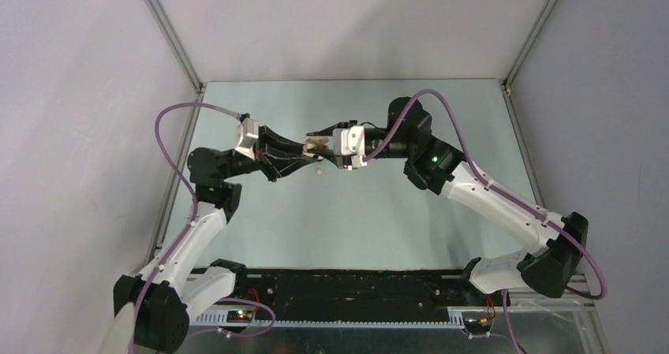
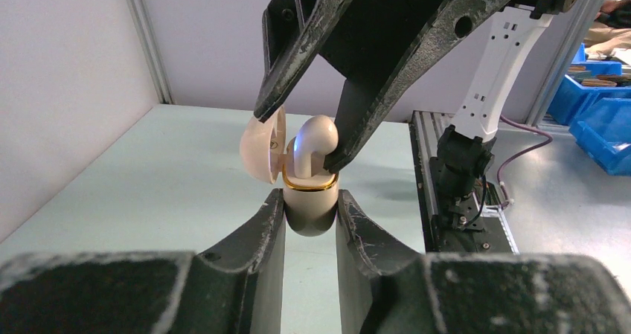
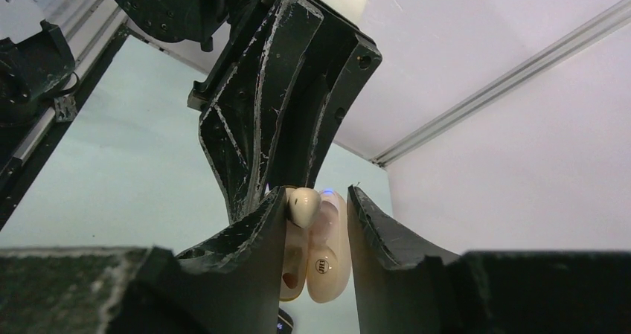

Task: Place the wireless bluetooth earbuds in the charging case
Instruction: Insert the left earbud into the left side groove of the charging case.

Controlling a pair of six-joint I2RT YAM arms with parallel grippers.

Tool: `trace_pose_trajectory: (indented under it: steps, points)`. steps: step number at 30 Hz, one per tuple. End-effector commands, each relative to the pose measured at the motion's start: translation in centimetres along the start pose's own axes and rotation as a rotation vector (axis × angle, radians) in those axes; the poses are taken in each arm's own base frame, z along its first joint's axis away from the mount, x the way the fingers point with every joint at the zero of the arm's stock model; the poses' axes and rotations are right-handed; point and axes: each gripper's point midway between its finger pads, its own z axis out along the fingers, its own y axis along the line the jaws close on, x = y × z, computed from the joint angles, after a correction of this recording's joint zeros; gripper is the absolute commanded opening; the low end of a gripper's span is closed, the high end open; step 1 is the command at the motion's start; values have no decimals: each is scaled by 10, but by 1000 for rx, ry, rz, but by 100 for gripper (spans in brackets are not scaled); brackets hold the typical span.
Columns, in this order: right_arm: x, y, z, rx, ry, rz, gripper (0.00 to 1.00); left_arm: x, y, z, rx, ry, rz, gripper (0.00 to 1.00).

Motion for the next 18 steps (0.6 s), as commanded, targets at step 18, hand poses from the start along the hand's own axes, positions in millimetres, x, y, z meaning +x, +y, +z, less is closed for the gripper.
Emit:
trace_pose_trajectory:
  steps: [18]
  points:
    - [-36, -9, -10, -83, -22, 178, 50, -13, 1, -2, -33, -40, 69, 0]
